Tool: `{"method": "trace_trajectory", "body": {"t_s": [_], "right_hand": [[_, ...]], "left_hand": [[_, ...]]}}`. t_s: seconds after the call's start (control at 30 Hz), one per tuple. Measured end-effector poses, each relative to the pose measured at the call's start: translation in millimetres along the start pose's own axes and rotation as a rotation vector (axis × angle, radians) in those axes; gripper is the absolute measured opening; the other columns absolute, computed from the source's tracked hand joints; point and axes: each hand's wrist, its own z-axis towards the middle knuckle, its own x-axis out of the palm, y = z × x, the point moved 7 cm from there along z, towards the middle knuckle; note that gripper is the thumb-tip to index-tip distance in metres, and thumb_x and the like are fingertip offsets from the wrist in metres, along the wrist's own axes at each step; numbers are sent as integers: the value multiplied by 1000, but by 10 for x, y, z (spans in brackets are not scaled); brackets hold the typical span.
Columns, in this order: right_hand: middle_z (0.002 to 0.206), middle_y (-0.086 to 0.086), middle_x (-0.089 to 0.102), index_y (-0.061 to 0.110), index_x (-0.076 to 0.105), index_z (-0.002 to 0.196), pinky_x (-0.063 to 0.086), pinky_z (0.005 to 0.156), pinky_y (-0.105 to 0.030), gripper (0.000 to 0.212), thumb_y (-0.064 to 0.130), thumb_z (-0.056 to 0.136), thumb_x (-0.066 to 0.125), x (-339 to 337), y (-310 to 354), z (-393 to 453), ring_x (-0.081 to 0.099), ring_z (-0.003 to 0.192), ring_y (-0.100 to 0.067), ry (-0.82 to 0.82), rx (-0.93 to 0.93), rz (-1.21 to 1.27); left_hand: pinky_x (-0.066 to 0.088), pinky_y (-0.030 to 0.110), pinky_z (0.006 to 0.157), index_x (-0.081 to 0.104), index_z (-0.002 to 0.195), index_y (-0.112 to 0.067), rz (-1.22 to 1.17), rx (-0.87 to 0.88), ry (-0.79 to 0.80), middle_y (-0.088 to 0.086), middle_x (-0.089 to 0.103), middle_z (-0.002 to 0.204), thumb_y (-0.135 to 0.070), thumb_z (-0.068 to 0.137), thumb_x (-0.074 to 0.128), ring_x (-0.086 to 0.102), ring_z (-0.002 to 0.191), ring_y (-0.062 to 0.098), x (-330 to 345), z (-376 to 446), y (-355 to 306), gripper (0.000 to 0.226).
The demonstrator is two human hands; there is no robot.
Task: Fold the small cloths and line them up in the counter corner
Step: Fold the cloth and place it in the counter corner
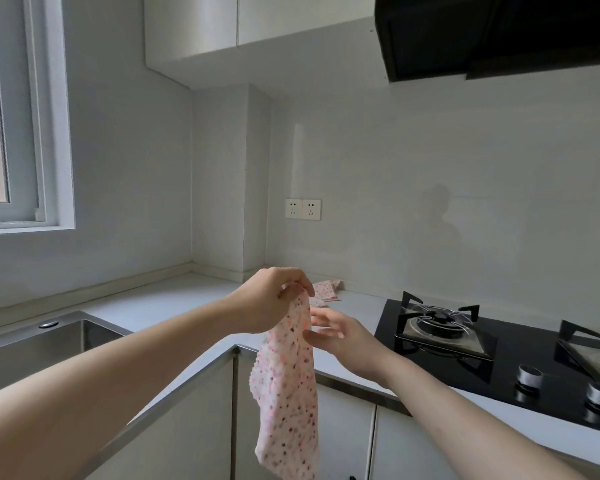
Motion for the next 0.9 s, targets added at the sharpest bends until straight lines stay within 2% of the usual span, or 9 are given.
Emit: {"method": "trace_trajectory", "body": {"t_s": [0.17, 0.3, 0.4, 0.47, 0.53, 0.67, 0.73, 0.83, 0.9], "right_hand": [[131, 20, 61, 35, 56, 138, 44, 87, -16, 42, 29, 98, 67, 13, 124, -29, 55, 117, 7, 39, 14, 24], [120, 1, 74, 20, 68, 123, 52, 98, -38, 28, 23, 96, 70, 31, 86, -47, 66, 116, -17, 52, 72, 66], [113, -12, 75, 4, 72, 114, 57, 96, -35, 23, 17, 95, 70, 3, 38, -75, 72, 107, -23, 69, 93, 78], [109, -9, 77, 6, 76, 108, 57, 96, -32, 20, 20, 94, 72, -38, -7, -97, 73, 106, -22, 74, 123, 49], [105, -5, 78, 10, 77, 101, 56, 98, -36, 19, 26, 91, 75, -90, -70, -105, 74, 102, -20, 74, 155, 8], [92, -4, 74, 10, 71, 91, 55, 87, -34, 23, 29, 81, 80, -272, -112, -136, 72, 83, -13, 11, 197, -48], [84, -4, 66, 13, 63, 88, 51, 78, -35, 24, 24, 75, 80, -348, -59, -138, 65, 77, -16, -38, 177, 3], [88, -5, 63, 12, 61, 94, 48, 77, -34, 29, 17, 75, 83, -364, 49, -99, 61, 79, -18, -52, 137, 80], [104, -5, 72, 15, 62, 113, 53, 77, -32, 38, 13, 81, 81, -313, 87, -98, 71, 88, -17, -15, 186, 170]], "left_hand": [[38, 8, 63, 73, 108, -28, -59, -8, 52, -14, 69, 105, -8, 104, 45, 57, 72, -15, -3, 17, -24, 34], [40, 2, 63, 73, 113, -32, -82, 1, 74, -24, 66, 105, -10, 105, 47, 58, 78, -20, -5, 43, -14, 35], [39, -1, 69, 73, 116, -33, -69, 10, 54, -27, 63, 104, -9, 104, 47, 56, 84, -23, -52, 61, -22, 36], [41, 4, 77, 72, 113, -33, -32, 10, 19, -21, 66, 109, -8, 104, 47, 58, 89, -15, -101, 72, 5, 37], [47, 19, 85, 72, 111, -34, 47, 26, -6, -16, 70, 112, -7, 102, 46, 62, 95, -1, -143, 80, 48, 38], [42, 26, 74, 69, 117, -32, 183, 31, 28, -14, 68, 101, -7, 102, 45, 57, 75, -1, -121, 78, 155, 38], [48, 31, 79, 66, 122, -36, 148, 24, 48, -10, 69, 111, -6, 102, 43, 58, 79, 7, -69, 96, 194, 43], [51, 32, 79, 64, 125, -38, 75, 28, 43, -10, 66, 109, -6, 102, 43, 59, 79, 6, -6, 156, 178, 45], [47, 28, 72, 63, 125, -38, 69, 49, 26, -12, 66, 104, -7, 102, 44, 57, 72, -1, 21, 202, 120, 43]]}}
